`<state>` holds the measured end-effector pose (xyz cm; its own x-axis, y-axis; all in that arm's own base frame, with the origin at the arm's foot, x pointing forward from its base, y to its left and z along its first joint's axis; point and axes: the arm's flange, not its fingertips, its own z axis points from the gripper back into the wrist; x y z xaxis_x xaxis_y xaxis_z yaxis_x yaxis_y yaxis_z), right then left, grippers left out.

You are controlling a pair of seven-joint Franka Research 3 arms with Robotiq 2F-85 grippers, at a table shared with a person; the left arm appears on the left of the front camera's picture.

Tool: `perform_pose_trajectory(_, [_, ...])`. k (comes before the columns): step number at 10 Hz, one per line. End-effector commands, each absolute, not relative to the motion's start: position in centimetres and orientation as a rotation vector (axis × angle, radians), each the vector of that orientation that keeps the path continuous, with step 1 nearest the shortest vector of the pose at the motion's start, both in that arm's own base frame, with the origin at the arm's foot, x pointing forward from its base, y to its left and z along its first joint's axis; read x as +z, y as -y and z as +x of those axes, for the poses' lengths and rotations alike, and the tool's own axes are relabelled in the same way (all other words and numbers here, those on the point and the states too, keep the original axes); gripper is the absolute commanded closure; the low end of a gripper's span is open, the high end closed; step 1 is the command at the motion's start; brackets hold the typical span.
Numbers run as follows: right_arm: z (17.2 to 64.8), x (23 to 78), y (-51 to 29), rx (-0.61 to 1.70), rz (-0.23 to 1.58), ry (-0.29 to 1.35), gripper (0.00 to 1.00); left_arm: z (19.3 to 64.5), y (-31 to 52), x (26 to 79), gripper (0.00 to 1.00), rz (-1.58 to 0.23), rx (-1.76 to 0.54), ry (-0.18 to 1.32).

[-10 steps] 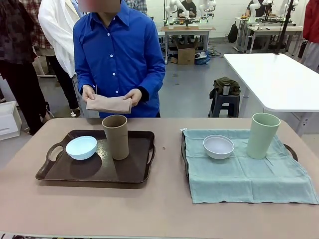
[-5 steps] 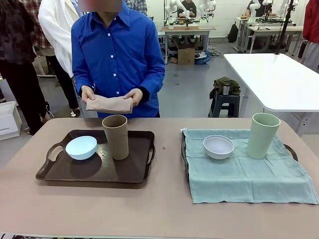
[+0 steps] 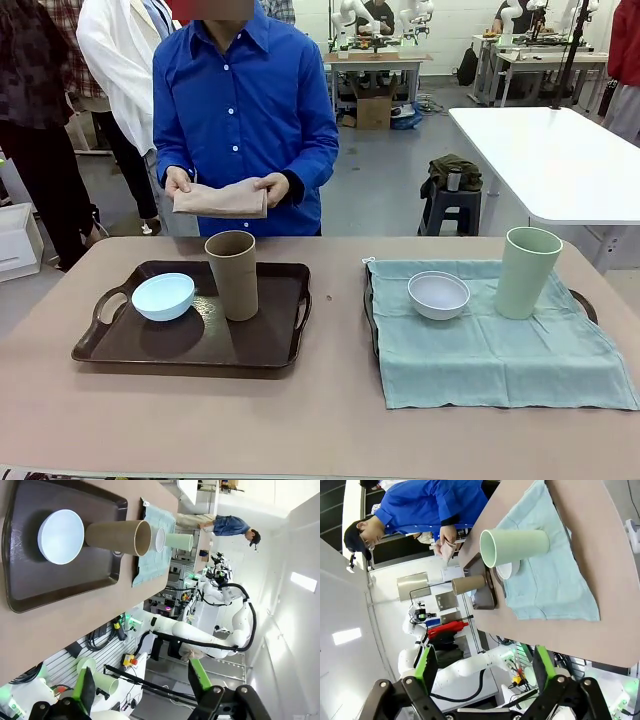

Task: Set up a tray with a mat and arrange the tableware.
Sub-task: Pick up the Picnic Bowl and Reusable plastic cup from the Handle tray in front of the human's position and hold them in the air.

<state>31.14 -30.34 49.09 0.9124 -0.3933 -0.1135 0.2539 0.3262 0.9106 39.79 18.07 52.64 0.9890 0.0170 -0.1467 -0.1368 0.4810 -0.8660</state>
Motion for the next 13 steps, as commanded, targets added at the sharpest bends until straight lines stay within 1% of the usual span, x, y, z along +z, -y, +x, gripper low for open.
perform_pose_trajectory(1, [31.2, 49.1, 30.5, -0.432, 1.158, 0.145, 0.00, 39.8, -18.0, 52.8, 0.00, -1.074, 0.093, -0.116])
perform_pose_trajectory(10, [31.1, 49.1, 30.4, -0.428, 1.164, 0.138, 0.00, 39.8, -18.0, 52.8, 0.00, -1.074, 0.093, -0.116])
perform_pose_trajectory(11, [32.0, 50.0, 29.3, -0.337, 1.132, 0.189, 0.00, 39.8, -18.1, 52.6, 0.00, -1.066, 0.094, -0.124])
perform_pose_trajectory(13, [34.8, 51.4, 23.4, -0.200, 1.008, 0.332, 0.00, 40.8, -15.5, 54.5, 0.00, -0.912, 0.050, -0.083])
